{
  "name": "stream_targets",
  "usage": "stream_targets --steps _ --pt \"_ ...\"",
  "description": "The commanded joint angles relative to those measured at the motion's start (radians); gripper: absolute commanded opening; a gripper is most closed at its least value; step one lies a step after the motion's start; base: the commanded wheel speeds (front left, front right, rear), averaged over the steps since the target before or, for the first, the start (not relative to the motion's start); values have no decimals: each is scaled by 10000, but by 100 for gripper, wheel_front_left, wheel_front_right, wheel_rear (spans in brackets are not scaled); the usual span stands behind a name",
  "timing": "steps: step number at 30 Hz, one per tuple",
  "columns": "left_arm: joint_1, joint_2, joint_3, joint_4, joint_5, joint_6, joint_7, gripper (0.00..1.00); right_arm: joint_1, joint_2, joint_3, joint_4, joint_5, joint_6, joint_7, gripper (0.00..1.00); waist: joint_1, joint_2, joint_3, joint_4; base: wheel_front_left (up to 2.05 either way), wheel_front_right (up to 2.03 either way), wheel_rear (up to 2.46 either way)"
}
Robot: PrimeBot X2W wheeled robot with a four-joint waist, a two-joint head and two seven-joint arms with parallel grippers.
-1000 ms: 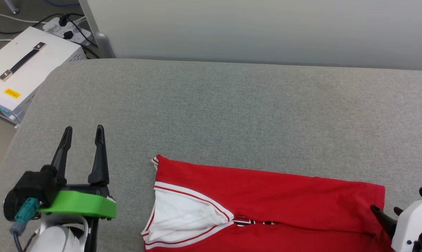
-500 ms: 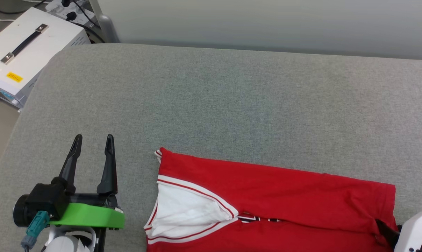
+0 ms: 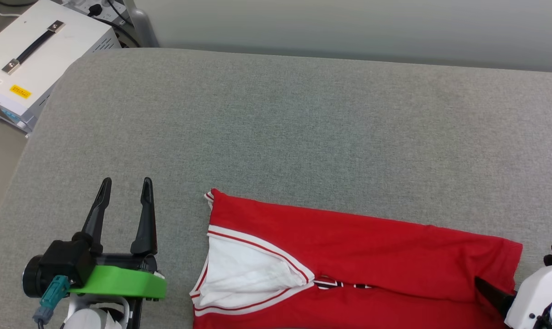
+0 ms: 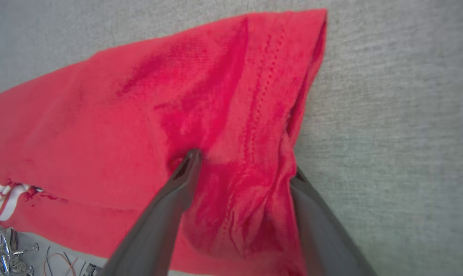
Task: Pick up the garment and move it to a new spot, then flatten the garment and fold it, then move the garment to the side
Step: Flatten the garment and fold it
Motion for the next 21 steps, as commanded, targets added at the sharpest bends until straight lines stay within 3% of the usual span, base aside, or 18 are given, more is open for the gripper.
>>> stream_targets --steps 1,6,7,8,9,21 --pt "-115 -81 50 37 58 -51 -56 100 78 369 459 239 233 6 88 100 0 120 -22 6 0 0 0" --pt "-86 -65 -12 106 11 -59 -56 100 93 223 887 373 445 6 -179 100 0 120 -106 11 0 0 0" --pt "-77 -50 -35 116 -1 -60 -56 100 84 174 904 410 413 6 -276 65 0 120 -127 12 0 0 0" --pt "-67 -35 -57 124 -17 -60 -56 100 62 118 892 469 372 6 -414 12 0 120 -150 12 0 0 0" --pt "-61 -24 -69 131 -31 -60 -56 100 43 70 896 509 340 6 -516 0 0 120 -172 11 0 0 0" --pt "101 102 -216 284 -179 -62 -57 100 -262 -836 312 979 -420 6 -2036 0 0 120 -540 -96 0 0 0"
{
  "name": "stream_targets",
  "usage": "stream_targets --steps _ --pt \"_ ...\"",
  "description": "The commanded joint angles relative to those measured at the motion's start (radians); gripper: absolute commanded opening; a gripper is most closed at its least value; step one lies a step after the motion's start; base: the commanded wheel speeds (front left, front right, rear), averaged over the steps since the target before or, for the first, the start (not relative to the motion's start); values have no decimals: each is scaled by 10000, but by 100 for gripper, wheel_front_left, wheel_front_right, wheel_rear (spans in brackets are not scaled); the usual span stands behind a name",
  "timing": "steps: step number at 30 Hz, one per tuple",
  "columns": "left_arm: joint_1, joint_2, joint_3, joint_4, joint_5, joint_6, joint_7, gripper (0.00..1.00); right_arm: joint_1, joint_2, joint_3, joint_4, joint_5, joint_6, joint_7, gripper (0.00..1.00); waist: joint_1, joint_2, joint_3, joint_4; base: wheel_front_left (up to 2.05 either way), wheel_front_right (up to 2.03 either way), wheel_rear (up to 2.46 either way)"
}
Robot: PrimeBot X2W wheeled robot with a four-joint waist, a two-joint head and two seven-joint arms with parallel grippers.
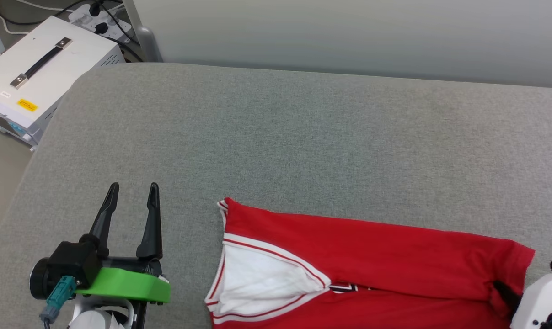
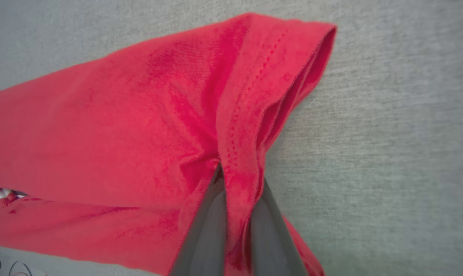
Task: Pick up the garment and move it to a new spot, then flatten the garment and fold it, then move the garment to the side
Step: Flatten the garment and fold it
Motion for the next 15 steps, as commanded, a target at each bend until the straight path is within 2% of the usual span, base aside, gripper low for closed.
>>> stream_targets --steps 1,8,15 --pt "78 69 -25 36 -83 -28 -57 100 -100 -292 -237 174 -202 -23 -142 0 0 119 -65 -33 0 0 0" --pt "103 111 -63 35 -136 -28 -57 100 -361 -965 -1383 699 -1463 -23 -785 0 0 119 -180 -86 0 0 0" --pt "107 109 -39 104 -190 -28 -57 100 -468 -520 -1630 415 -1719 -23 -554 0 0 119 -334 -131 0 0 0"
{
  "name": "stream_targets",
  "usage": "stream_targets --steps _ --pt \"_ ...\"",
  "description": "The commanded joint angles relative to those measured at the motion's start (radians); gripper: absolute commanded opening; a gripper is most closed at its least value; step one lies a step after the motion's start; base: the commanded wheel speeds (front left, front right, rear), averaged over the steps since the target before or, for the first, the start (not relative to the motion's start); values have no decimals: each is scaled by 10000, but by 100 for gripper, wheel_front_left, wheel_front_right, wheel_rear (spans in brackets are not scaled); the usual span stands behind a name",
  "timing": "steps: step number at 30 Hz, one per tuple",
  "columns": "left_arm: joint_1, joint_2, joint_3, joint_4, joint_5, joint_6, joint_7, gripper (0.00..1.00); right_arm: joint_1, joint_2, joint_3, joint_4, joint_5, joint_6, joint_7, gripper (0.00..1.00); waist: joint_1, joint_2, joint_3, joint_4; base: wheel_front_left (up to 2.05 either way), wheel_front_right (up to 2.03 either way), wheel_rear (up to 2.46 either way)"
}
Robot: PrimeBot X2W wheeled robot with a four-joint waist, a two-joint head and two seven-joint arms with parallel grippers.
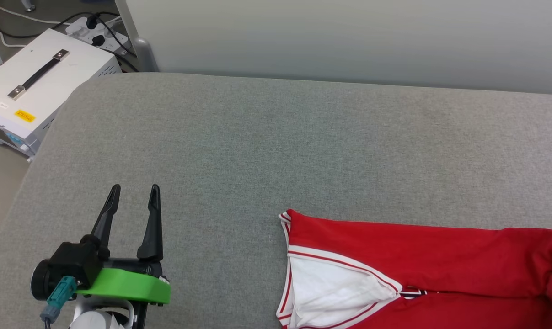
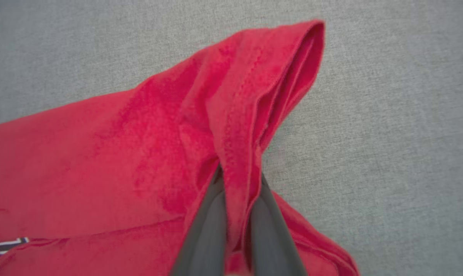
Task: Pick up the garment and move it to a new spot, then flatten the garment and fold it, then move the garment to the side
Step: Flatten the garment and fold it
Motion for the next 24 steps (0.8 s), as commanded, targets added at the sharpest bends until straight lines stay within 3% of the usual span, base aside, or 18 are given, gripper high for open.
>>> stream_targets --steps 1,16,24 --pt "110 66 19 31 -104 -28 -57 100 -39 57 17 -152 20 -13 69 0 0 119 -75 -11 0 0 0" --pt "353 29 58 183 -216 -28 -57 100 753 1013 1175 -2645 657 -13 1164 0 0 119 -618 -26 0 0 0" --pt "323 31 40 208 -270 -28 -57 100 655 2013 2178 -3568 1034 -13 1683 0 0 119 -654 106 0 0 0"
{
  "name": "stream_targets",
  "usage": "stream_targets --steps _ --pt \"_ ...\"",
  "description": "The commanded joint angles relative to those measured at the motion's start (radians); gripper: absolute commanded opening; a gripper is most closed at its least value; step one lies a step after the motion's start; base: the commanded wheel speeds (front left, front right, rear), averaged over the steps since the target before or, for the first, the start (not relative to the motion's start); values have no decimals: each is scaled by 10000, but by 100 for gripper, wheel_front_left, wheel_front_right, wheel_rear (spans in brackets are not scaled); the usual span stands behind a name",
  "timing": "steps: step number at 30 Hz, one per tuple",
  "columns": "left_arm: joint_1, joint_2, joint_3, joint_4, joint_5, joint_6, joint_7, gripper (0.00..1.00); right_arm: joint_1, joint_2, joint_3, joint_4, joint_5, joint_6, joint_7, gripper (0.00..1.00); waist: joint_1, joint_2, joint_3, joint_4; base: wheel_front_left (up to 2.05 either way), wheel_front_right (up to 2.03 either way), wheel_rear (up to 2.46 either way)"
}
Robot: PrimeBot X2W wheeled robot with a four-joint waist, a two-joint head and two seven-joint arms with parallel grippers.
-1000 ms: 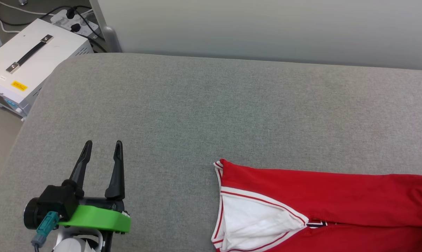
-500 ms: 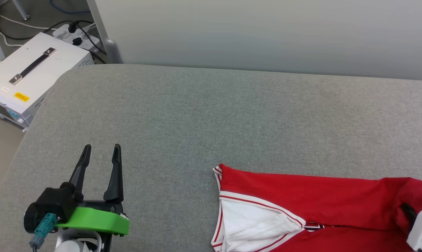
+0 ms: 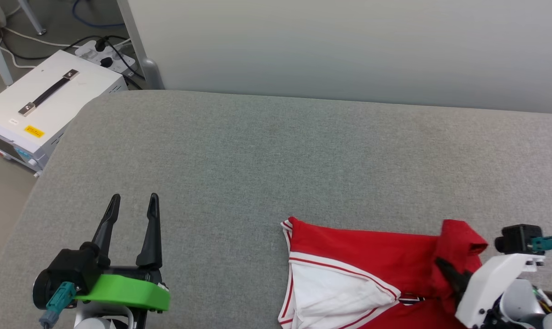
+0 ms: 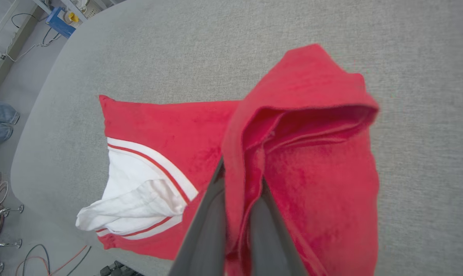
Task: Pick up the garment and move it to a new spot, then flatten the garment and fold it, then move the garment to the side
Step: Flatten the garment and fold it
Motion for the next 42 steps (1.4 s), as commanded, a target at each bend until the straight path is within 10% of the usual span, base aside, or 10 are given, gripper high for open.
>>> stream_targets --steps 1,25,26,27,42 --pt "111 40 6 23 -27 -28 -57 100 -52 226 276 -137 86 -7 56 0 0 120 -10 63 0 0 0" --pt "77 80 -38 49 -63 -29 -57 100 -1330 1257 3579 2033 728 -7 -1591 0 0 120 63 742 0 0 0" --pt "76 77 -31 48 -63 -29 -57 100 -1372 1257 3615 2139 686 -7 -1655 36 0 120 78 748 0 0 0" --pt "73 74 -21 43 -64 -29 -57 100 -1426 1257 3667 2249 656 -7 -1744 100 0 120 101 750 0 0 0" --pt "115 31 -58 109 -21 -29 -57 100 -2358 1258 5089 1843 60 -7 -2246 100 0 120 -96 630 0 0 0"
